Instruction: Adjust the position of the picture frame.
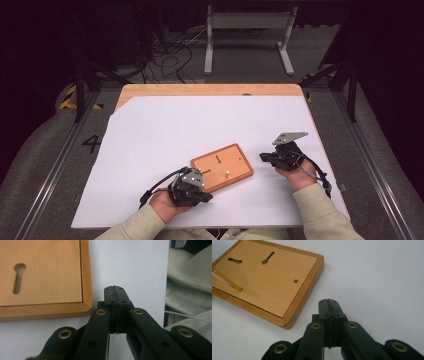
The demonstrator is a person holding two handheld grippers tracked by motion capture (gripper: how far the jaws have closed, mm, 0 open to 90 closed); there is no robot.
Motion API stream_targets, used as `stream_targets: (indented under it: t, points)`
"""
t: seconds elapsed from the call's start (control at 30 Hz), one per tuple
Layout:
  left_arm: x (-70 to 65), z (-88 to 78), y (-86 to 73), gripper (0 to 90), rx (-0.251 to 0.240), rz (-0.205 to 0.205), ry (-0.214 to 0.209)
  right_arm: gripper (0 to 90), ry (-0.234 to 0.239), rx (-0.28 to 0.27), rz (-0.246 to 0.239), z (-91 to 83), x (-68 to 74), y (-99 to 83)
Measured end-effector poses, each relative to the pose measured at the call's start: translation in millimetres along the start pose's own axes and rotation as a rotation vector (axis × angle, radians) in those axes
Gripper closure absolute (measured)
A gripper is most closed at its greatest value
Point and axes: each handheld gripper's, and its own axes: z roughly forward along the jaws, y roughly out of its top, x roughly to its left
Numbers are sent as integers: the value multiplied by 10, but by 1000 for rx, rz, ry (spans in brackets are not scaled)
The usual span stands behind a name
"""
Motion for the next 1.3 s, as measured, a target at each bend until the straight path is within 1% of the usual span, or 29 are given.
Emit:
stream_targets:
  t: [0.07,0.1,0.13,0.17,0.23,0.3,0.37,0.43,0.57,0.6,0.63,0.67,0.7,0.73,0.77,0.83,0.87,0.93,0.97,1.0,1.03,1.13,1.17,1.23,1.3]
  points:
    - [26,10,-7,898,10,-9,23,900,-1,-2,1,-3,4,2]
    - [48,0,-16,898,2,-21,14,900,-1,-3,2,-8,5,3]
    - [63,-9,-20,899,-12,-36,14,900,0,-5,0,-14,5,5]
    - [70,-16,-19,899,-4,-39,16,900,0,-5,0,-14,5,5]
    - [85,-13,-24,898,-11,-42,37,900,2,-3,-2,-14,8,3]
    - [114,-21,-29,899,-16,-57,58,900,2,-3,-3,-14,9,3]
    - [177,-37,-41,898,-30,-90,87,900,1,-5,-2,-19,14,4]
    - [232,-49,-46,898,-41,-108,109,900,1,-7,-3,-23,18,5]
    - [321,-57,-47,898,-58,-119,156,900,3,-5,-6,-23,24,1]
    - [328,-58,-47,898,-58,-124,161,900,3,-4,-7,-23,26,0]
    - [346,-57,-45,898,-67,-121,176,900,4,-3,-7,-24,28,-1]
    - [354,-58,-47,898,-65,-134,183,900,1,-2,-7,-24,33,-2]
    - [370,-59,-47,898,-70,-129,197,900,1,-1,-9,-24,36,-3]
    - [384,-65,-50,898,-66,-143,194,900,2,-2,-9,-23,38,-4]
    - [412,-64,-52,898,-74,-141,203,900,3,-1,-10,-21,39,-6]
    - [426,-59,-66,897,-81,-162,193,900,3,-1,-10,-17,42,-8]
    - [424,-77,-70,897,-86,-159,185,900,3,0,-11,-17,43,-8]
    - [408,-133,-78,894,-120,-151,167,900,2,-5,-12,-27,46,-8]
    - [395,-168,-83,877,-124,-149,158,900,0,-8,-12,-36,44,-7]
    - [396,-197,-87,848,-143,-141,160,900,-2,-12,-11,-46,43,-6]
    - [389,-231,-93,822,-162,-147,158,900,-4,-15,-11,-55,40,-6]
    - [396,-306,-101,769,-217,-147,178,893,-6,-34,-15,-88,27,-11]
    - [391,-337,-105,750,-235,-142,187,881,-1,-47,-24,-104,27,-12]
    - [378,-379,-107,725,-269,-137,205,856,18,-88,-72,-156,49,-19]
    - [380,-420,-107,694,-295,-139,222,826,14,-122,-106,-210,61,-37]
